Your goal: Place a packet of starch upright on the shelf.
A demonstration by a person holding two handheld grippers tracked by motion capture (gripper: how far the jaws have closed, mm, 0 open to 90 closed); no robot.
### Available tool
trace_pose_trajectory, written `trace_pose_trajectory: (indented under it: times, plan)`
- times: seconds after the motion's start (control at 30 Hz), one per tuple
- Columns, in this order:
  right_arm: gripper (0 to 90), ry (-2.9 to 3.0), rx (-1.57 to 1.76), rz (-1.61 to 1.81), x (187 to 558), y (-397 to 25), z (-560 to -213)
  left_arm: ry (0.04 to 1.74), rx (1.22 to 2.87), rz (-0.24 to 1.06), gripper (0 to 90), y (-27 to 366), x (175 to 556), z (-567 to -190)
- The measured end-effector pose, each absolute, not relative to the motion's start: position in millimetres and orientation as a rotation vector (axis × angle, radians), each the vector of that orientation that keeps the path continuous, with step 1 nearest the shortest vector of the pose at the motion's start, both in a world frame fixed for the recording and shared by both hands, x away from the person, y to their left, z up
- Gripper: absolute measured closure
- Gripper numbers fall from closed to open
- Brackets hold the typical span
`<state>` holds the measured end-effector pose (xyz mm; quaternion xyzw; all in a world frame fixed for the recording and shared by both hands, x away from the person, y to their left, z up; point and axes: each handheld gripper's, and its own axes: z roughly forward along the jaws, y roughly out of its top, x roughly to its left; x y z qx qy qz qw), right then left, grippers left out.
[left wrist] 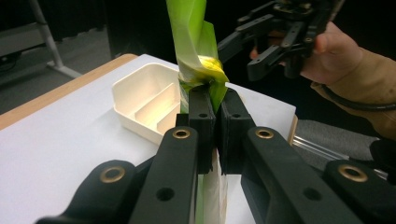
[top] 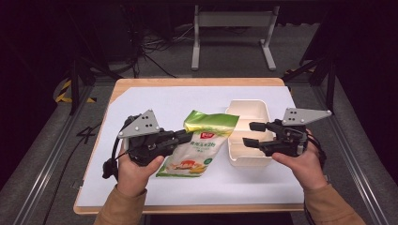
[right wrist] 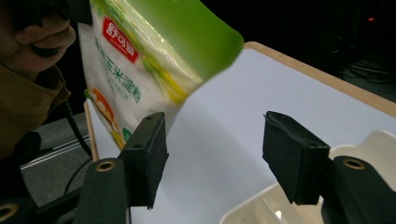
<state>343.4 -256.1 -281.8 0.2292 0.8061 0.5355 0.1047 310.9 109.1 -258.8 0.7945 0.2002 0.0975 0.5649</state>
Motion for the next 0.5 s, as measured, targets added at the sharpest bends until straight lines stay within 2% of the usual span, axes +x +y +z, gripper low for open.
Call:
trace_pose_trajectory:
  times: [0.5]
  plan:
    - [35.0, 2.488, 0.547, 1.649, 352, -224, -286, 0.385, 1.873, 0.188, 86.2, 99, 306, -260]
